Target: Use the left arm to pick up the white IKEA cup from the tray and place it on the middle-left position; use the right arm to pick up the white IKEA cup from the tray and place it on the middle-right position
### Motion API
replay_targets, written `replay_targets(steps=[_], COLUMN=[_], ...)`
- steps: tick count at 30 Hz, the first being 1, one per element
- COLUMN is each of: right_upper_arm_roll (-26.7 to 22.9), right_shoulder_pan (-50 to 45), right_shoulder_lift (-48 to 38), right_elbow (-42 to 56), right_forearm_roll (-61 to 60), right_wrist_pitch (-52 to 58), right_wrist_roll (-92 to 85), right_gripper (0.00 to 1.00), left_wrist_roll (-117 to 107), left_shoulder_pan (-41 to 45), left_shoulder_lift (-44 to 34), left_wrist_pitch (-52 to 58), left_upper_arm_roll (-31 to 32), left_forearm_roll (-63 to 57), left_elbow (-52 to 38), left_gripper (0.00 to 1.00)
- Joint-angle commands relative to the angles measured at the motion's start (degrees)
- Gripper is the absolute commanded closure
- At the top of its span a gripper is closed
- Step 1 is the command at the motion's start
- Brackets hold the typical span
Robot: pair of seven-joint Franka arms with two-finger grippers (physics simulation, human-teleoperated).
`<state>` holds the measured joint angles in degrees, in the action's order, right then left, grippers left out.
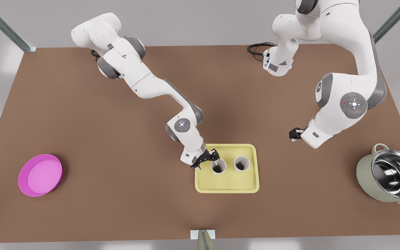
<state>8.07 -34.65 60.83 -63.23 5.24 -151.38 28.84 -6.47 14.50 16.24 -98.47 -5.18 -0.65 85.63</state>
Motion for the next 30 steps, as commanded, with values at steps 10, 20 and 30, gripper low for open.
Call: replay_targets(steps=[10,20,30], right_upper_arm_roll=[-0.2,-0.2,-0.2], right_shoulder_pan=[-0.9,7.9,39.9], right_shoulder_lift=[0.3,-21.1,-46.4], right_elbow=[-0.1,-23.3,-47.5], right_forearm_roll=[-0.1,-0.3,-7.4], right_wrist_pitch=[-0.4,0.4,24.3], right_wrist_roll=[-1.8,-1.7,-36.5], right_gripper=[0.62,0.97,0.97], left_wrist_roll=[-1.0,-3.2,-12.1], left_shoulder_pan=[0.3,0.4,0.7], left_shoulder_lift=[-0.1,-0.9,18.9], left_wrist_pitch=[0.0,-9.2,-16.8], left_upper_arm_roll=[0.1,6.3,7.6], left_forearm_roll=[-0.1,6.6,6.1], left_elbow=[0.1,6.8,-9.4], left_gripper=[0.00,0.00,0.00])
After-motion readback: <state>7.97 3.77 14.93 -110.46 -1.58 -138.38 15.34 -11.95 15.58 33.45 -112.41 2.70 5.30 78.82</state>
